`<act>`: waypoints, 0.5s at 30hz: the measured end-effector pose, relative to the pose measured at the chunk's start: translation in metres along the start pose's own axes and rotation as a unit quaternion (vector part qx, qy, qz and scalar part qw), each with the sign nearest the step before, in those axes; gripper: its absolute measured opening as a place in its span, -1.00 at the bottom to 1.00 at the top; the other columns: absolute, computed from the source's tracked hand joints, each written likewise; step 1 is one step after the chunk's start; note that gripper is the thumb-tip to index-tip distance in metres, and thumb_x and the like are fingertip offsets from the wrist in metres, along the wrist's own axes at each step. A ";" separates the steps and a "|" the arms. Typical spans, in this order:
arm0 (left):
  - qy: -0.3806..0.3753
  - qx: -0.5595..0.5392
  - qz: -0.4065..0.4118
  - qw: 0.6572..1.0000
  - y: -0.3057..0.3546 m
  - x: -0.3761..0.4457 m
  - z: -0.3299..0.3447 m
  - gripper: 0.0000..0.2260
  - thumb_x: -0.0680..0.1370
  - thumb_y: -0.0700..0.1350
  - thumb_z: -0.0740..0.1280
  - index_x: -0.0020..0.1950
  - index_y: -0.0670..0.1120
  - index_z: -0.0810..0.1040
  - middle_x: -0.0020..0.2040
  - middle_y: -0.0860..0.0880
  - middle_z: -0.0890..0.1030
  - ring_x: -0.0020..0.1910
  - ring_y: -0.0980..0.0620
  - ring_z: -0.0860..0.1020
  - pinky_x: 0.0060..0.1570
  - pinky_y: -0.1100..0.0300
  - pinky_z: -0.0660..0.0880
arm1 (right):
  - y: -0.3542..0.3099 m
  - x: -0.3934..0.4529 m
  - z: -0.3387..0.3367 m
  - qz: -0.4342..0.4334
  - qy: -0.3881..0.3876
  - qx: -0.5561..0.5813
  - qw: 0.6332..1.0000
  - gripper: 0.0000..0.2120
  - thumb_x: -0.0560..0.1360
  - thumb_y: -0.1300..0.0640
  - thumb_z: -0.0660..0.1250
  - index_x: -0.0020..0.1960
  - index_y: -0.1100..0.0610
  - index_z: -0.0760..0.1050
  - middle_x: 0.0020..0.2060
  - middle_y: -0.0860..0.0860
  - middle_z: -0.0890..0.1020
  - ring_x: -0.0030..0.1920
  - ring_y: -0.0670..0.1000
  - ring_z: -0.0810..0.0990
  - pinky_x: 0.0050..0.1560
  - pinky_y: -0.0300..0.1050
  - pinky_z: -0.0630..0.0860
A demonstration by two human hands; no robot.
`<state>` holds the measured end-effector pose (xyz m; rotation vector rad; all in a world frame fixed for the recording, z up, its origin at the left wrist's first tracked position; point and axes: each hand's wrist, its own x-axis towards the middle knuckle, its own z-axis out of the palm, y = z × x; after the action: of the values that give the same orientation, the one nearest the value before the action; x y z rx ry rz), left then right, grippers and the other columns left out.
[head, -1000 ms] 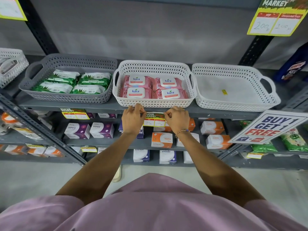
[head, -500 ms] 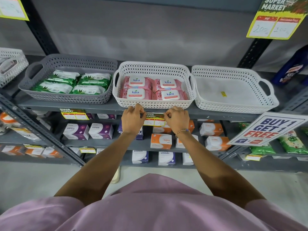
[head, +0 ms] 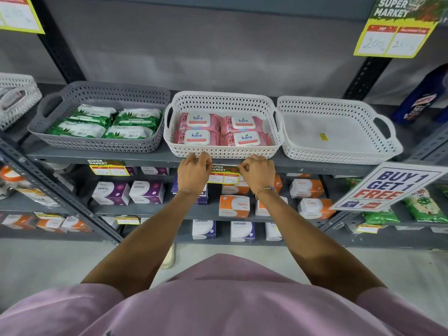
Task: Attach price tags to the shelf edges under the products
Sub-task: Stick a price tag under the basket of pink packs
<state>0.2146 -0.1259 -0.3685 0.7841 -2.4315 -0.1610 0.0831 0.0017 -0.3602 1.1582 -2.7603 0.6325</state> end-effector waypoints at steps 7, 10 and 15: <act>-0.004 0.012 0.019 1.000 0.000 0.003 -0.001 -0.87 0.35 -0.22 0.47 -0.21 -0.12 0.54 -0.48 -0.09 0.57 -0.40 -0.14 0.55 -0.44 0.16 0.46 | 0.000 0.001 -0.002 -0.014 -0.006 -0.019 1.000 -0.77 0.52 0.00 0.30 -0.14 0.14 0.61 -0.12 0.06 0.64 -0.03 0.10 0.57 0.05 -0.03 0.37; -0.004 0.021 0.022 1.000 -0.002 0.002 0.001 -0.88 0.36 -0.22 0.46 -0.21 -0.11 0.53 -0.48 -0.08 0.57 -0.39 -0.13 0.54 -0.41 0.15 0.46 | 0.000 0.002 -0.001 -0.016 -0.009 -0.023 1.000 -0.77 0.52 0.00 0.29 -0.14 0.13 0.61 -0.12 0.06 0.63 -0.03 0.10 0.56 0.06 -0.02 0.37; -0.004 0.028 0.045 0.999 -0.004 0.002 0.002 -0.88 0.35 -0.23 0.46 -0.24 -0.11 0.53 -0.52 -0.06 0.55 -0.43 -0.11 0.53 -0.40 0.16 0.46 | 0.001 0.002 -0.002 -0.019 -0.003 -0.019 1.000 -0.76 0.52 -0.01 0.29 -0.14 0.13 0.61 -0.14 0.06 0.63 -0.05 0.10 0.57 0.03 -0.04 0.36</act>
<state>0.2143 -0.1306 -0.3707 0.6968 -2.4838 -0.0616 0.0814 0.0016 -0.3584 1.2029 -2.7364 0.5707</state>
